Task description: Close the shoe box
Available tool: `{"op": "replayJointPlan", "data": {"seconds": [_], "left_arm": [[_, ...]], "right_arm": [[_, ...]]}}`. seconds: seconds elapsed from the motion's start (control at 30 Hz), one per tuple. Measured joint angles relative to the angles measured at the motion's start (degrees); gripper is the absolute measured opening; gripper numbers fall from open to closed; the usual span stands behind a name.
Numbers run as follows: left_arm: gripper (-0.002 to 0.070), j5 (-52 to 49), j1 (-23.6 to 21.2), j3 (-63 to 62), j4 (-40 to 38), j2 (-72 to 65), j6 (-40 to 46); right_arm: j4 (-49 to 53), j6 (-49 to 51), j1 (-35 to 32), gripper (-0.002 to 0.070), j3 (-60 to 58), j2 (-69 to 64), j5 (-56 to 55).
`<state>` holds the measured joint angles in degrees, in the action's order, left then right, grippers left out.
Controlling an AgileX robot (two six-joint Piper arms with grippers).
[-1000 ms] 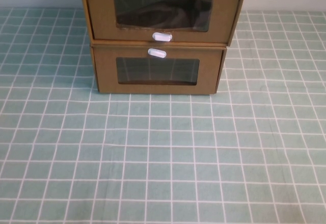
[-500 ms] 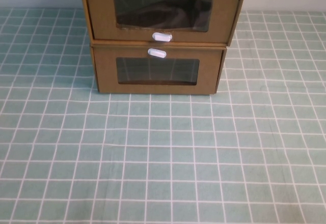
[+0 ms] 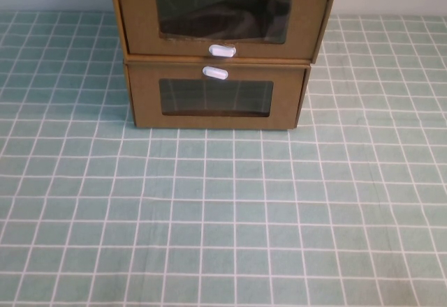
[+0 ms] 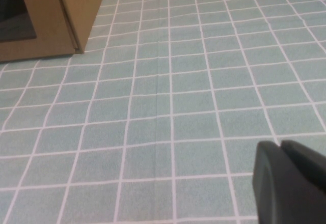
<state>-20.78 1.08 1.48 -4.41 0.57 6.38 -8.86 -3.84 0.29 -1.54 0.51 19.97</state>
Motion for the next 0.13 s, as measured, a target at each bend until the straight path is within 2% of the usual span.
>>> {"op": "replayJointPlan", "data": {"seconds": [0.13], "left_arm": [[-0.0005,0.0,0.0,0.0,0.0,0.0,0.0]], "right_arm": [[0.0,0.0,0.0,-0.0011,0.0,0.0,0.0]]}}
